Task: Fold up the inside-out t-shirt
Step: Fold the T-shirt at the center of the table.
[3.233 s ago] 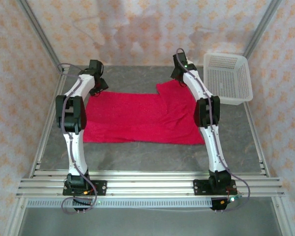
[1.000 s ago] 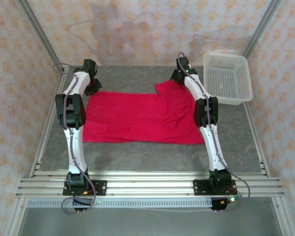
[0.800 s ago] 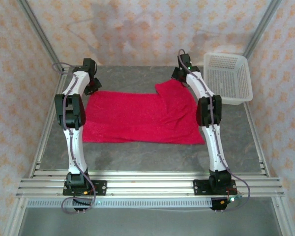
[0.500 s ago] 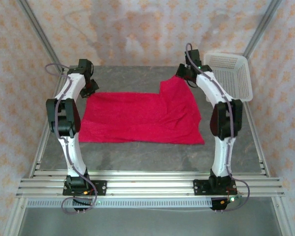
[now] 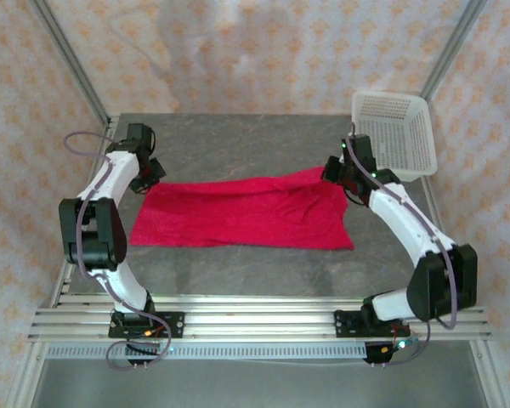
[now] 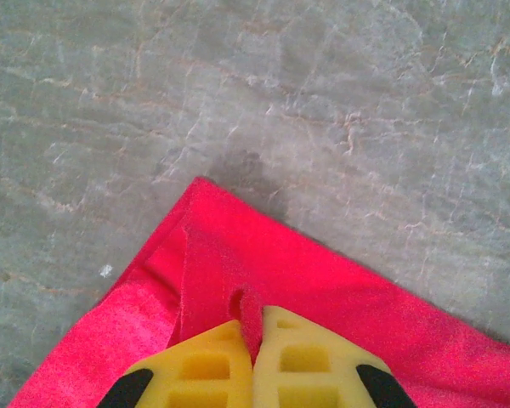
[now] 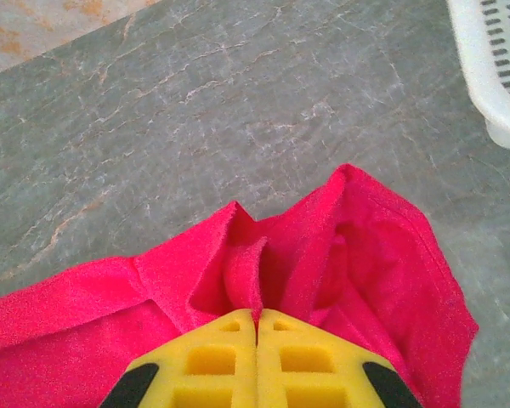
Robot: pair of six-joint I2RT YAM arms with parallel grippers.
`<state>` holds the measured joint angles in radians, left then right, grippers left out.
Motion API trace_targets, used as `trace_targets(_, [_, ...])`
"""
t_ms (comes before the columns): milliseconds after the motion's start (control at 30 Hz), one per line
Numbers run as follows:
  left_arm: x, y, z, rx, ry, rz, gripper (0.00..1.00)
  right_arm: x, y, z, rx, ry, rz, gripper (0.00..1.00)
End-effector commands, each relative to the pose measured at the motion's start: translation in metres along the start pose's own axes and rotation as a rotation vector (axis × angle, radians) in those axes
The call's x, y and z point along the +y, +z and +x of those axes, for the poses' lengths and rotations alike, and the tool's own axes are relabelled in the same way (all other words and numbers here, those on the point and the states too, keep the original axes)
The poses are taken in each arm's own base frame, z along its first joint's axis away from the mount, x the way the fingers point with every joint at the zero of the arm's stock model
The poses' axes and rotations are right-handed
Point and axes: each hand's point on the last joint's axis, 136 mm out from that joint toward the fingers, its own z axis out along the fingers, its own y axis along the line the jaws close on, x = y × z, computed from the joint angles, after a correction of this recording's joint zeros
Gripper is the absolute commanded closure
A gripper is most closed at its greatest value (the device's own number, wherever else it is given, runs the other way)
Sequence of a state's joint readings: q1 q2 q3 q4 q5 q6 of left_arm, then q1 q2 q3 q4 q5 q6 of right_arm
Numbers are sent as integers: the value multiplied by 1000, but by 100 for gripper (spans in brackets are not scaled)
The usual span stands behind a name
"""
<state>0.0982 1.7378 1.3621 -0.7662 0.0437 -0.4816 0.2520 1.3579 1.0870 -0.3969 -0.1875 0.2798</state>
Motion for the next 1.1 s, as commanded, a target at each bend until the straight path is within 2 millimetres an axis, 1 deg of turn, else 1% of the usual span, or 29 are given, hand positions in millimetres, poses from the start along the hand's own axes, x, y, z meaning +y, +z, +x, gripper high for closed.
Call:
trace_targets(0, [7, -7, 4, -43, -20, -9, 100, -9, -12, 9, -24, 31, 6, 100])
trace_targets(100, [19, -8, 15, -46, -16, -38, 100, -23, -23, 24, -24, 33, 40, 100])
trace_targets(133, [25, -9, 17, -53, -12, -56, 100, -31, -24, 31, -18, 31, 71, 100])
trace_targets(167, [29, -9, 19, -53, -8, -72, 100, -36, -33, 31, -40, 34, 79, 100])
trace_targets(200, [32, -10, 20, -55, -2, -88, 100, -42, -38, 36, -49, 36, 98, 100])
trace_targets(300, [40, -11, 25, -55, 3, -117, 100, -56, -47, 48, -57, 57, 127, 100])
trace_targets(367, [44, -9, 29, -56, 1, -122, 100, -62, -48, 59, -48, 71, 131, 100])
trace_targets(500, [54, -6, 41, -52, -9, -149, 100, -72, -44, 84, -1, 102, 138, 100])
trace_targets(700, [69, 7, 69, -24, -24, -164, 99, -90, -32, 132, 69, 209, 144, 100])
trace_targets(767, [72, 11, 76, -21, -57, -166, 84, -94, -28, 148, 94, 244, 137, 100])
trace_targets(800, [74, 12, 78, -20, -59, -167, 81, -97, -27, 154, 106, 260, 140, 94])
trace_targets(833, [75, 12, 79, -21, -60, -172, 77, -98, -26, 158, 112, 268, 142, 85])
trace_targets(867, [77, 10, 78, -27, -61, -180, 70, -100, -28, 159, 112, 269, 152, 80])
trace_targets(900, [78, 6, 75, -36, -63, -188, 62, -102, -31, 157, 102, 263, 161, 72])
trace_targets(933, [78, 1, 71, -50, -61, -192, 61, -103, -35, 153, 86, 256, 170, 64])
trace_targets(967, [77, -5, 66, -67, -62, -194, 59, -103, -38, 146, 67, 250, 179, 62])
trace_targets(1067, [68, -33, 48, -154, -46, -195, 58, -93, -48, 124, 28, 229, 161, 61])
